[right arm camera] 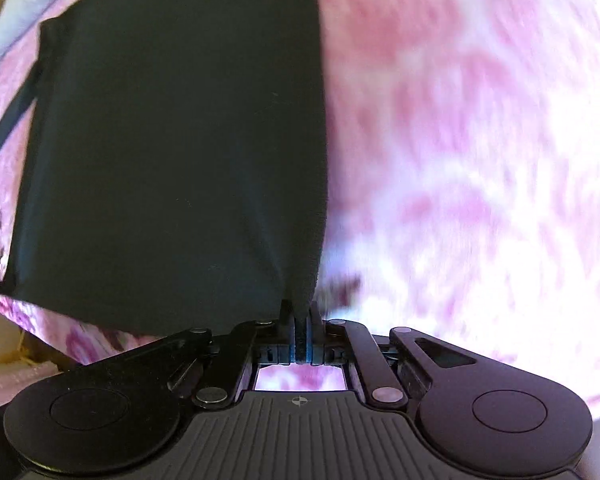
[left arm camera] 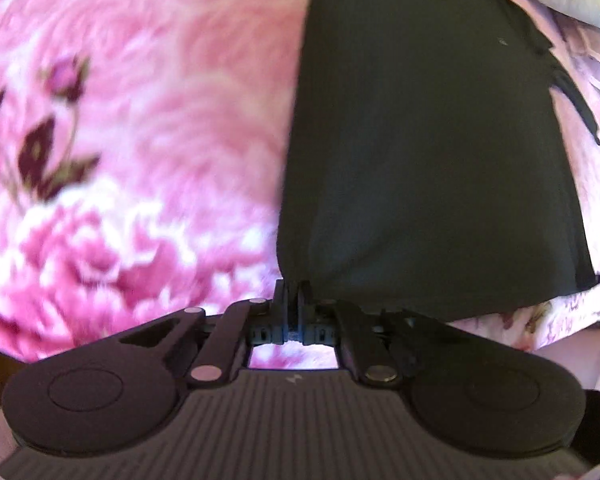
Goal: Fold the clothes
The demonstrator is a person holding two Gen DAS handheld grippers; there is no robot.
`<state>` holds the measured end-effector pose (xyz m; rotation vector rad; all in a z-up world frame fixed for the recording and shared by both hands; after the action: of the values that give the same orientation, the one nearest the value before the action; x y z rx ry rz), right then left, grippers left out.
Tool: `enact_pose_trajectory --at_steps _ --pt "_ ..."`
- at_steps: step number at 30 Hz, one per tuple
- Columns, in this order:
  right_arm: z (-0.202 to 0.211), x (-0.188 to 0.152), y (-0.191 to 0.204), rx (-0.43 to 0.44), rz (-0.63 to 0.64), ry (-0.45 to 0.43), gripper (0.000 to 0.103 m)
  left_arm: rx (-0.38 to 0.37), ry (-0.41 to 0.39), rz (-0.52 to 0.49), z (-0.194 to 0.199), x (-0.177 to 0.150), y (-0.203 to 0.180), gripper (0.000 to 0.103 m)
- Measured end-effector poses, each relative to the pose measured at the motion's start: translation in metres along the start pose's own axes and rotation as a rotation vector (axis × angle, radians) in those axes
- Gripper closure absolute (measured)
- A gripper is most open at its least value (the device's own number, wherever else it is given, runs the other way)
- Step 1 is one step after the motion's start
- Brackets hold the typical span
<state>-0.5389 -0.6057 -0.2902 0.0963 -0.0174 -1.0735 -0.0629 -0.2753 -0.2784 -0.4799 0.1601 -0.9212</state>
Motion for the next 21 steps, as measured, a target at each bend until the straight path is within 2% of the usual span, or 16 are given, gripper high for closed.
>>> enact_pose_trajectory --at_steps 4,5,7,9,11,12,14,16,19,21 --pt "-0.007 -0.007 0.000 0.010 -0.058 -0.009 0.100 0.020 0.020 0.001 -0.003 0.005 -0.002 0.098" --pt "-0.006 -0.005 0.000 -0.009 -0.054 -0.012 0.099 0.032 0.024 -0.005 0.000 0.006 -0.003 0.094" --pt "0.000 0.001 0.004 -0.065 -0.014 -0.032 0.095 0.060 0.021 -0.012 0.010 0.008 -0.002 0.094" --pt "0.012 0.011 0.014 -0.134 0.065 -0.097 0.079 0.089 -0.006 -0.008 0.025 0.011 0.004 0.094" --pt "0.025 0.024 0.027 -0.173 0.130 -0.176 0.072 0.140 -0.039 -0.021 0.043 0.020 0.012 0.092" --pt "0.030 0.031 0.035 -0.187 0.160 -0.212 0.069 0.165 -0.056 -0.030 0.052 0.025 0.016 0.088" --pt "0.037 0.045 0.054 -0.204 0.214 -0.265 0.067 0.224 -0.098 -0.089 0.070 0.044 0.023 0.083" --pt "0.044 0.060 0.078 -0.174 0.261 -0.314 0.066 0.285 -0.124 -0.173 0.087 0.073 0.035 0.079" --pt "0.044 0.081 0.124 -0.147 0.291 -0.358 0.062 0.403 -0.156 -0.361 0.104 0.115 0.048 0.071" --pt "0.043 0.087 0.164 -0.119 0.298 -0.387 0.061 0.500 -0.139 -0.547 0.101 0.146 0.065 0.069"
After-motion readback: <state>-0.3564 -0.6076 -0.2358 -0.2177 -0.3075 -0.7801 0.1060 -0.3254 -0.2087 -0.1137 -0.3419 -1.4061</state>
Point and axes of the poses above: each gripper's, at about its wrist camera, not at the fingertips, and z roughly against the way its jaws point, y to its left, x to its top, the point moved 2 cm from there along -z, roughly the way its jaws point, and after that the axes turned 12 degrees about -x, right-handed, at the moved point
